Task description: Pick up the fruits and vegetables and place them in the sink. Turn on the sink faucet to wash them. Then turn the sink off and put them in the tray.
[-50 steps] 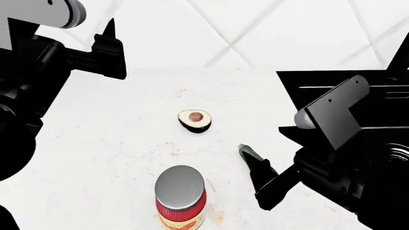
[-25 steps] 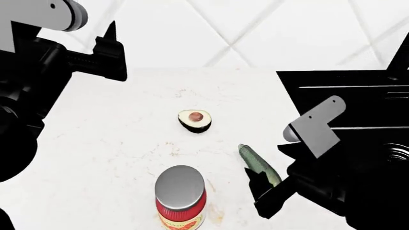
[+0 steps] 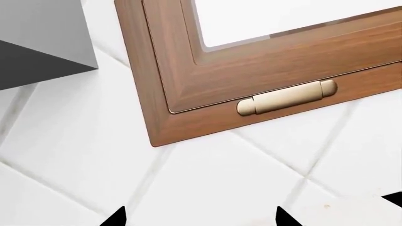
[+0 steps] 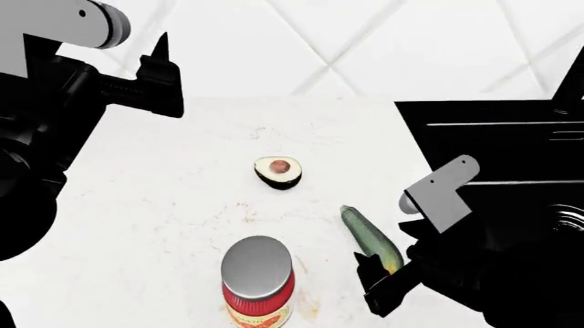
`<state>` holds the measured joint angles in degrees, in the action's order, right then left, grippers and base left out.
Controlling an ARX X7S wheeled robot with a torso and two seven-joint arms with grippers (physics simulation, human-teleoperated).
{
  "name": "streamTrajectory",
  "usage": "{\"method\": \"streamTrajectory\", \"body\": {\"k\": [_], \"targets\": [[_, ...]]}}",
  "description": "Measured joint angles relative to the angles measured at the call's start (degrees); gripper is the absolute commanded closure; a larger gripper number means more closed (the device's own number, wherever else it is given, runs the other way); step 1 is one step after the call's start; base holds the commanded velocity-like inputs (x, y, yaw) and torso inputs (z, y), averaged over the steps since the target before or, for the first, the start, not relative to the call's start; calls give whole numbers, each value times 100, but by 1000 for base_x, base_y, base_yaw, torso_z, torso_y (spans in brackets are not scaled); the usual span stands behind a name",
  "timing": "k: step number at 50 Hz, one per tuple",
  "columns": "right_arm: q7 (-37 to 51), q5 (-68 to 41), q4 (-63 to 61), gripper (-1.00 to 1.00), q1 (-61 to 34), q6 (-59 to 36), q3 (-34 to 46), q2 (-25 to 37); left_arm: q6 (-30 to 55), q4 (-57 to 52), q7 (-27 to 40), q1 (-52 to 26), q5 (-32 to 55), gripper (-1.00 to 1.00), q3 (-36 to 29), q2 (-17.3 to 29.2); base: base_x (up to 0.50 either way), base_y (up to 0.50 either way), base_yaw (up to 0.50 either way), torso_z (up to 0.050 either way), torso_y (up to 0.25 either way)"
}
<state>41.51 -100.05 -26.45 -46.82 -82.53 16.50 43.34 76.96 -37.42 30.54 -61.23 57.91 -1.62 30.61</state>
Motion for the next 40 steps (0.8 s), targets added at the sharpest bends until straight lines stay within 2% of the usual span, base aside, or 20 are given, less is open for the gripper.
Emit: {"method": "streamTrajectory", "body": {"k": [1,2,18,40], "targets": [[-14,20,3,-100,14,3,12,3,-1,-1,4,-2,6,-100,-2,2,0,0,0,0,0],[-28,39,7,100,27,7,24,5,-1,-1,9,-3,11,-100,-3,3,0,0,0,0,0],[-71,165,25,100,75,89,137,111,-23,3,75,-15,100,-100,-26,22,0,0,0,0,0],[426,-694,-145,100,-560,319,54,761,-229,178,-35,-85,-47,-100,-446,-47,0,0,0,0,0]]}}
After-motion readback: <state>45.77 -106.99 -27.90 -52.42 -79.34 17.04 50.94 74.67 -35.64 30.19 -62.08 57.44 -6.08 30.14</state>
